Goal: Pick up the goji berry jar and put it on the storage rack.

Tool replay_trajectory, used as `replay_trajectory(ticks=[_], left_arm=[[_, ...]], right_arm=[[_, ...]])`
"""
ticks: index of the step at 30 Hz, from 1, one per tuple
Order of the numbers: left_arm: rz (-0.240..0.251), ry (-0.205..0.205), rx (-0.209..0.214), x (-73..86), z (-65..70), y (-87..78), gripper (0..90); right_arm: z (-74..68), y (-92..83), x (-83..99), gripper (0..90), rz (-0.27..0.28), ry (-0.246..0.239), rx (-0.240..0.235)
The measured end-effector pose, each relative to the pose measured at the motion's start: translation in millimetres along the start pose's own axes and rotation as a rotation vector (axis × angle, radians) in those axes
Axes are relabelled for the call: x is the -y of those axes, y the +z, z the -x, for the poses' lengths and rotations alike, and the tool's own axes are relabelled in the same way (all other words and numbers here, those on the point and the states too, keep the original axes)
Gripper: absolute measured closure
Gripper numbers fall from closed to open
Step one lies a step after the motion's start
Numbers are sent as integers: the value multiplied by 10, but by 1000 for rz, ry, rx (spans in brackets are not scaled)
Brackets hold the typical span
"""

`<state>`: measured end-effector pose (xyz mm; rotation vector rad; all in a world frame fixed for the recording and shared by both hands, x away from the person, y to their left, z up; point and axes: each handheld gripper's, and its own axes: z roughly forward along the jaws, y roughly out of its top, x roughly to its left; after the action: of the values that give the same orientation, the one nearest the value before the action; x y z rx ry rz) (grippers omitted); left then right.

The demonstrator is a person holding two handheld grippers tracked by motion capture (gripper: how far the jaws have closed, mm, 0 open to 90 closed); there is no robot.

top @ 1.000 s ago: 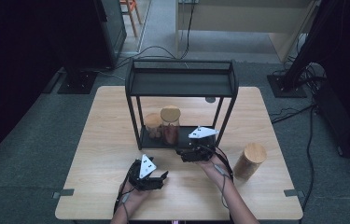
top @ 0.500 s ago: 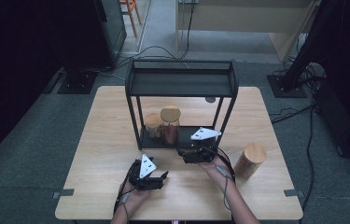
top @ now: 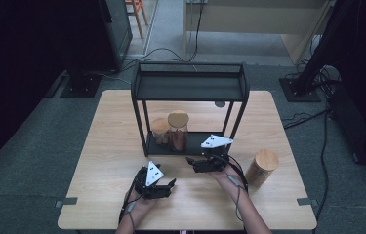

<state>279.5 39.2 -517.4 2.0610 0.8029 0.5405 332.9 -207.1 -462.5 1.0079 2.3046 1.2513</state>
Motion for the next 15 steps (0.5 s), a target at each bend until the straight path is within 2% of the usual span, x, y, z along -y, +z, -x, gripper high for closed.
replay_trajectory(ticks=[15], left_arm=[[0, 2, -1, 0, -1, 0, 216]], right_arm=[[14, -50, 64, 201, -5, 5, -7]])
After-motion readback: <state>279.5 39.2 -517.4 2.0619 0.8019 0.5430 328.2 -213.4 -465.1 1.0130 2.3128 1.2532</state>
